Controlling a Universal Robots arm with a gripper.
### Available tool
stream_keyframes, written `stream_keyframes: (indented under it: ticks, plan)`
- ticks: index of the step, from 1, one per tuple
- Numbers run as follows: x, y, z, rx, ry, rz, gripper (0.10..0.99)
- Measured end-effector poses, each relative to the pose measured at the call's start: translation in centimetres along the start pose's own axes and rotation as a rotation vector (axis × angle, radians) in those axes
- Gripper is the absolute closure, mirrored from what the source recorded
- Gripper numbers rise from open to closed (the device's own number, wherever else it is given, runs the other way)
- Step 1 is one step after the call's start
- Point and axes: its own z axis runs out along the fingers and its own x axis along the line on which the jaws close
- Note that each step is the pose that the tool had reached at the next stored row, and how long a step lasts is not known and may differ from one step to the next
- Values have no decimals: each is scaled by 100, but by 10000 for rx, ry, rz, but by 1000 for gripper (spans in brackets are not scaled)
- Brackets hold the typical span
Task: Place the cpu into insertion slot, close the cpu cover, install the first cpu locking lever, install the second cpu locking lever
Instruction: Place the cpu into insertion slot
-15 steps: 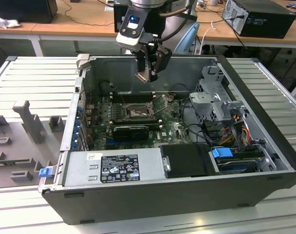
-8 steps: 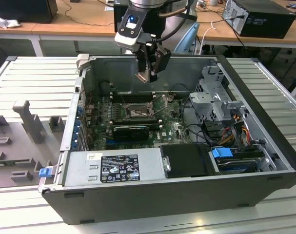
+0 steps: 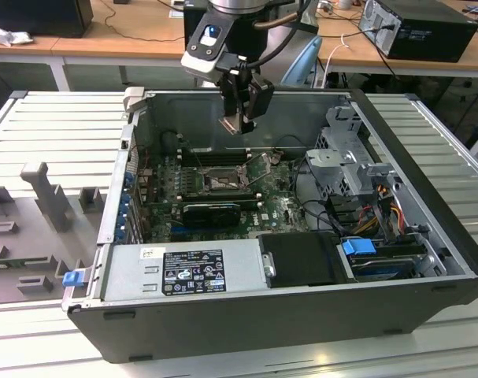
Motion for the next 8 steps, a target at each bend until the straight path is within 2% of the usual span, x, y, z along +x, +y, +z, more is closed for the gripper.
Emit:
stream_keyframes:
  ticks: [4, 8]
  plan:
    - [0, -1, 4, -5, -28, 305, 565]
    - [0, -1, 16, -24, -111, 1252, 565]
